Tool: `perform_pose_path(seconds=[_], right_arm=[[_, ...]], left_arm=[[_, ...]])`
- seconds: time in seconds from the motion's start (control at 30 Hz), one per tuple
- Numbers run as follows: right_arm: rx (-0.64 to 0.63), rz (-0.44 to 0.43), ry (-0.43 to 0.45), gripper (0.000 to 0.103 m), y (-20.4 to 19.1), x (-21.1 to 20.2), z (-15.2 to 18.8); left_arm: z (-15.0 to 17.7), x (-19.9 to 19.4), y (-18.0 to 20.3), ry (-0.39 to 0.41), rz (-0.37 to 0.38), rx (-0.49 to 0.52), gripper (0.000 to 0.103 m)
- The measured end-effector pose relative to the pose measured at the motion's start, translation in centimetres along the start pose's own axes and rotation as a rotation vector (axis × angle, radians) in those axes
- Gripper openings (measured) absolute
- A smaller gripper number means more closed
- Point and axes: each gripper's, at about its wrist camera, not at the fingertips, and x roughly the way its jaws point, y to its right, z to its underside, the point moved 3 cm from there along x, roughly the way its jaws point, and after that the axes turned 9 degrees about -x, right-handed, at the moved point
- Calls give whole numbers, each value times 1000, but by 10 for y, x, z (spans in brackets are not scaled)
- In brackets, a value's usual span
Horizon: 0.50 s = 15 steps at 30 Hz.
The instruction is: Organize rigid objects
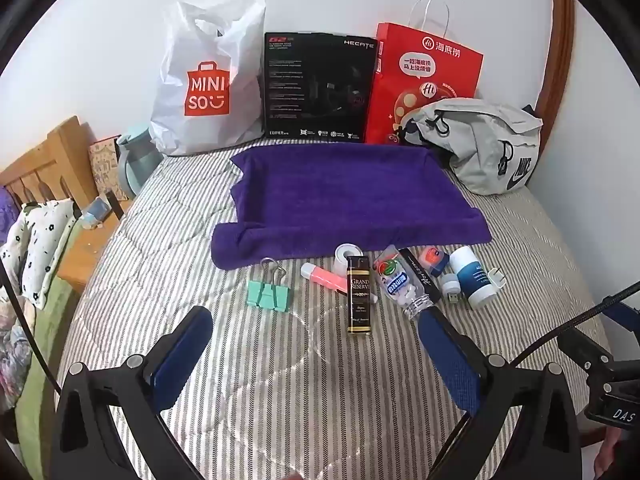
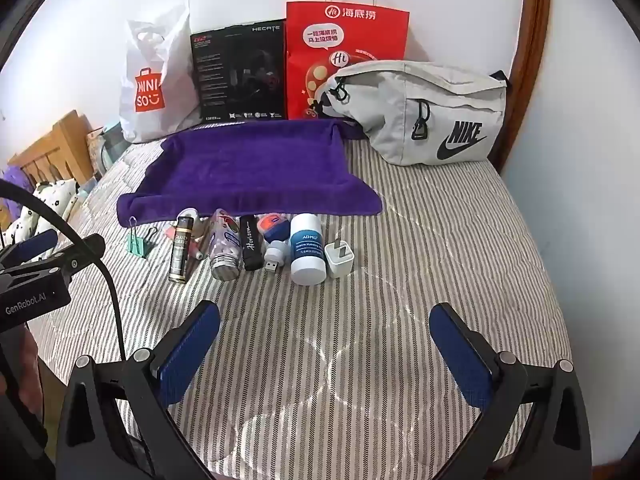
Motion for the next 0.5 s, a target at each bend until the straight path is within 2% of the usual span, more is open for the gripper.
perform_pose_path(seconds=[0.1, 0.23, 0.5], right_arm=[[0, 0, 5, 103, -1, -2, -1], [0, -1, 5, 103, -1, -4, -2], [-1, -2, 3, 103, -2, -5, -7]], left_arm=[[-1, 1, -2, 2, -5, 2, 103], [-5, -6, -11, 20, 33, -8, 103], [-3, -7, 0, 23, 0, 27, 103]])
